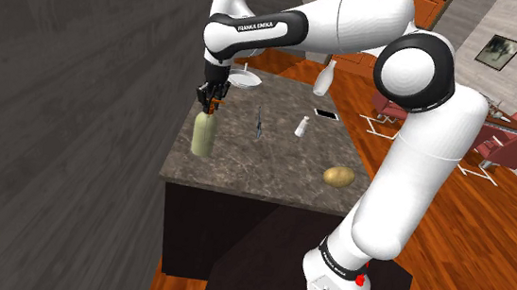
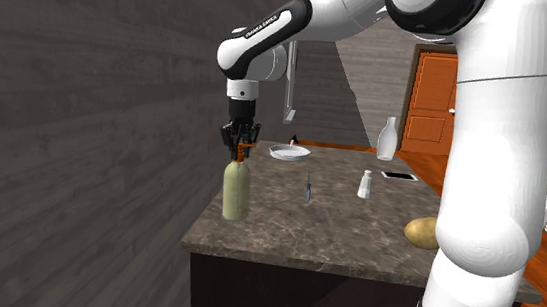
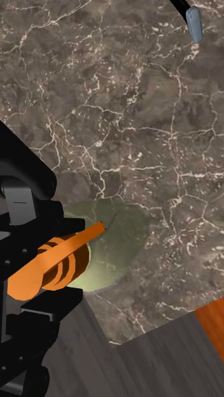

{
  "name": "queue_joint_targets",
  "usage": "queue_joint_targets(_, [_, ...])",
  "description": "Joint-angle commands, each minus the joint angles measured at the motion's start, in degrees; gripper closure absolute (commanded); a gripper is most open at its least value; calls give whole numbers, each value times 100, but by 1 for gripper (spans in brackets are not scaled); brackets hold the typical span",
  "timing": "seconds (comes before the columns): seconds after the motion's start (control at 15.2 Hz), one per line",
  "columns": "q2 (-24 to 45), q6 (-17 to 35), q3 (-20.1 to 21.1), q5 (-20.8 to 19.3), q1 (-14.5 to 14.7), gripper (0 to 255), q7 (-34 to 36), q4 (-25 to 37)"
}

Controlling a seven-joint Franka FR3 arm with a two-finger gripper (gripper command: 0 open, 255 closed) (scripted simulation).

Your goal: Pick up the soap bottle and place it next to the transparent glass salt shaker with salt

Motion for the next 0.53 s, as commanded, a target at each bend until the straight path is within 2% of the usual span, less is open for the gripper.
queue_joint_targets(0.0, [-30, -150, 1, -1, 2, 255, 6, 122])
queue_joint_targets(0.46, [-145, -658, 0, -6, 1, 255, 14, 514])
